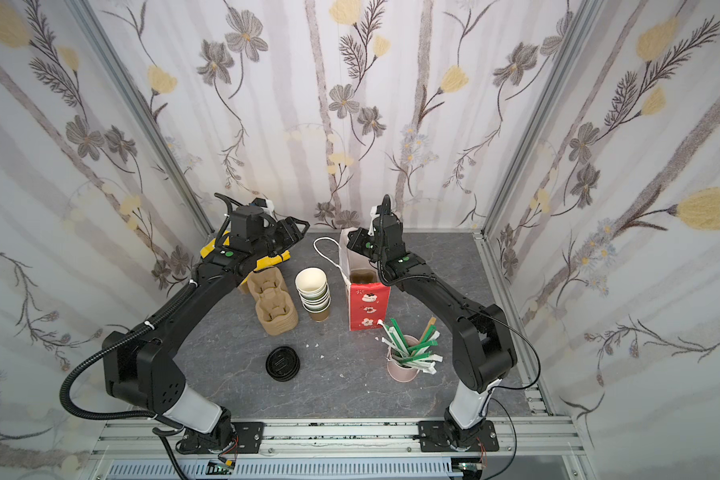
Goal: Pack the takeout coffee
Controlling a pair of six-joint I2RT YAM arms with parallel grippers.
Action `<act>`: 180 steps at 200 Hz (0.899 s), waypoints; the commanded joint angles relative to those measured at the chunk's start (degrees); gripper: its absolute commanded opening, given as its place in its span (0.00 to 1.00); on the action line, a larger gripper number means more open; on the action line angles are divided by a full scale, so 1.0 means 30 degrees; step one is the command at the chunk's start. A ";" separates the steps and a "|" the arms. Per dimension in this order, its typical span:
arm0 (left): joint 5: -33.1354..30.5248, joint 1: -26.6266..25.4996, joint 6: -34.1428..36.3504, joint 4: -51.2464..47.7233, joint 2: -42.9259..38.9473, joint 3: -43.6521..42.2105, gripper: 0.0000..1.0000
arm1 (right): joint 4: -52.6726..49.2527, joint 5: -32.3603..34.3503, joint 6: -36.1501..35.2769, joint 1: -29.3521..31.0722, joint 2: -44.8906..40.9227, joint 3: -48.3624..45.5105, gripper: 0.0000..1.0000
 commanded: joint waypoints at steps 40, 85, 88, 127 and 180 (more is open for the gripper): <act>-0.0529 0.0150 -0.0004 0.0596 -0.0520 -0.0173 0.69 | -0.1394 -0.0625 -0.0163 0.0045 0.1275 0.1096 0.00; -0.1650 0.0185 0.0143 0.0603 -0.1288 -0.0682 0.69 | -0.2033 -0.0603 -0.0489 0.0046 0.1054 0.1732 0.16; -0.1710 0.0209 0.0169 0.0597 -0.1296 -0.0712 0.69 | -0.2074 -0.0573 -0.0518 0.0022 0.0973 0.1785 0.18; -0.2258 0.0222 0.0041 0.0596 -0.1472 -0.0833 0.69 | -0.2775 -0.0258 -0.0638 -0.0112 -0.0453 0.2002 0.44; -0.3404 0.0823 -0.1193 0.0596 -0.1751 -0.1132 0.69 | -0.6475 -0.0220 -0.1834 -0.0588 -0.2330 0.3727 0.48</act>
